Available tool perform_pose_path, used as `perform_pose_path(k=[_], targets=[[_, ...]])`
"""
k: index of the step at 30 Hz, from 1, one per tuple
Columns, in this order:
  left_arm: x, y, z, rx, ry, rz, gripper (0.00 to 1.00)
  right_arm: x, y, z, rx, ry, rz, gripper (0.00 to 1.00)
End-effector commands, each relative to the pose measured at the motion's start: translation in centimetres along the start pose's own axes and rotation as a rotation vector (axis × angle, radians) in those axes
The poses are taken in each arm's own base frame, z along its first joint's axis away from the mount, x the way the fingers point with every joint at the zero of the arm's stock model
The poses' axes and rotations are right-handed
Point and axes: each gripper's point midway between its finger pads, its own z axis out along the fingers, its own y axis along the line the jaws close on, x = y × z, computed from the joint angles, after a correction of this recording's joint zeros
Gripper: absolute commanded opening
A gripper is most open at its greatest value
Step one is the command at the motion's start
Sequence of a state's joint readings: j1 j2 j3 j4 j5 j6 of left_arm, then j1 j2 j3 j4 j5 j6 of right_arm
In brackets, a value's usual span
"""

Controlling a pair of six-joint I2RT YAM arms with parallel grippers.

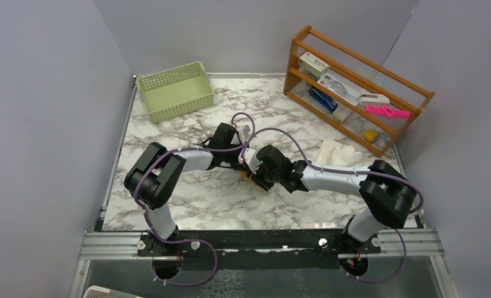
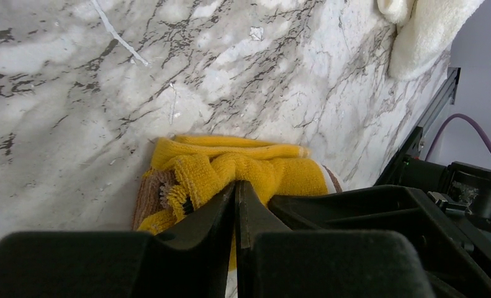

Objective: Roll the towels
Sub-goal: Roll the towel at the center of the board.

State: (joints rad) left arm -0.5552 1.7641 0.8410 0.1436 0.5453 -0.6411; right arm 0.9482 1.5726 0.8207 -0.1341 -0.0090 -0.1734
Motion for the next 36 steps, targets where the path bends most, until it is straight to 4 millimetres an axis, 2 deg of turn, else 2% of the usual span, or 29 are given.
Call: perform_pose_path(k=[1,5,9,11,15,18,20,23,26,28,31,36], targets=[[0.6,6.6,-0.5,-0.239,0.018,-0.045,0.13,1.5,1.5,0.1,-0.047,0.075,0.070,0.36],[-3.1,6.3,-2.3,-0.258,-0.082,-0.049,0.22,-0.5,2.4,0.2,-0.105,0.024,0.141,0.36],[-6.5,6.6,-5.5,-0.271,-0.199,-0.091,0.34,-2.0,3.4,0.3,-0.177,-0.027,0.244,0.35],[-7.5,6.5,-7.3,-0.263,-0.253,-0.111,0.37,-2.3,3.2,0.2,-0.202,-0.048,0.302,0.34],[-7.8,6.5,-9.8,-0.262,-0.319,-0.126,0.42,-2.1,2.3,0.1,-0.244,-0.074,0.427,0.32],[-7.3,6.0,-11.2,-0.254,-0.354,-0.125,0.43,-1.9,0.9,-0.2,-0.263,-0.107,0.523,0.32],[-6.7,5.4,-11.8,-0.231,-0.383,-0.127,0.48,-2.2,0.2,-0.6,-0.295,-0.142,0.580,0.32],[-4.6,4.6,-11.3,-0.153,-0.383,-0.167,0.54,-2.8,-0.6,-1.4,-0.356,-0.206,0.674,0.32],[-1.8,4.6,-9.7,-0.120,-0.345,-0.202,0.57,-3.2,-1.1,-1.9,-0.422,-0.256,0.755,0.32],[-0.8,4.2,-8.5,-0.093,-0.328,-0.217,0.58,-3.1,-1.1,-1.9,-0.458,-0.262,0.788,0.31],[-0.3,2.8,-6.7,-0.055,-0.310,-0.205,0.59,-3.1,-0.9,-1.9,-0.492,-0.273,0.820,0.31],[-1.4,1.4,-5.2,0.002,-0.340,-0.208,0.68,-2.5,-0.9,-2.6,-0.545,-0.305,0.891,0.31]])
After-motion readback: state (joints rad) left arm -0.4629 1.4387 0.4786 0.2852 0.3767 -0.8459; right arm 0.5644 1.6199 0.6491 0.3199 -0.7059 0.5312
